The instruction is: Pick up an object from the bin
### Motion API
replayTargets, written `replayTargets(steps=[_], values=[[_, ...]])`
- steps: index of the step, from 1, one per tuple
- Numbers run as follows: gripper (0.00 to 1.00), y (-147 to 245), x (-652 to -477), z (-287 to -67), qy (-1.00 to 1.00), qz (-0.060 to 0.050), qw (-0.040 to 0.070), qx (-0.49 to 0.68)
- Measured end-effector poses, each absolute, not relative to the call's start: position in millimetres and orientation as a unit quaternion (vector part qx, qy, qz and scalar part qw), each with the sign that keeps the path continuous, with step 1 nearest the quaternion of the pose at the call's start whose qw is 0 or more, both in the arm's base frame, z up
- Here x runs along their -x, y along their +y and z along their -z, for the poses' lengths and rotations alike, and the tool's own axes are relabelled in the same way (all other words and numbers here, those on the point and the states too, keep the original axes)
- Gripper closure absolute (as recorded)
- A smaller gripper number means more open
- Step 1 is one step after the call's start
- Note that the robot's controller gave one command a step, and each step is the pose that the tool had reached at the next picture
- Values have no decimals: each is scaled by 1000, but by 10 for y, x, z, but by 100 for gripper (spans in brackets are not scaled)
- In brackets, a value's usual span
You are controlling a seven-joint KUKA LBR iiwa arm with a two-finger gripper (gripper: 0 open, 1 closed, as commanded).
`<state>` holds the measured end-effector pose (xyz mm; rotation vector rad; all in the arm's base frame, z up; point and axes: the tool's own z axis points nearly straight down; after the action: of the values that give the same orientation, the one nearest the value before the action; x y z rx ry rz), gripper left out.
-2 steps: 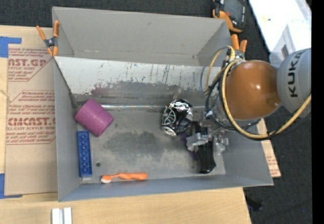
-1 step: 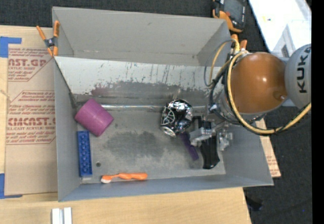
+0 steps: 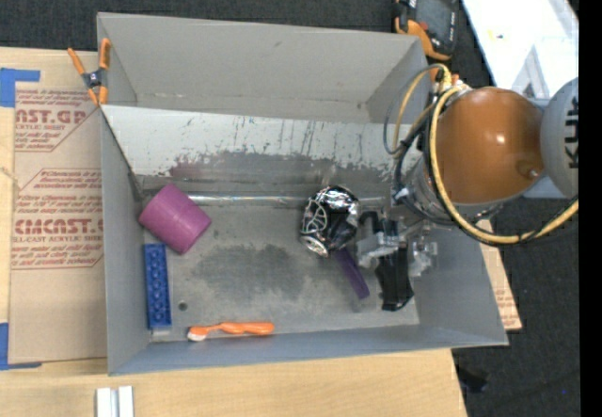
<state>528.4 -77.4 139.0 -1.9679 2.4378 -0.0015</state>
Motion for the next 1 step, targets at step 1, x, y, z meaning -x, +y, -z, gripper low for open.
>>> replayTargets(steps=[1], values=[[100, -767, -5289, -1546, 778, 1, 5, 628]])
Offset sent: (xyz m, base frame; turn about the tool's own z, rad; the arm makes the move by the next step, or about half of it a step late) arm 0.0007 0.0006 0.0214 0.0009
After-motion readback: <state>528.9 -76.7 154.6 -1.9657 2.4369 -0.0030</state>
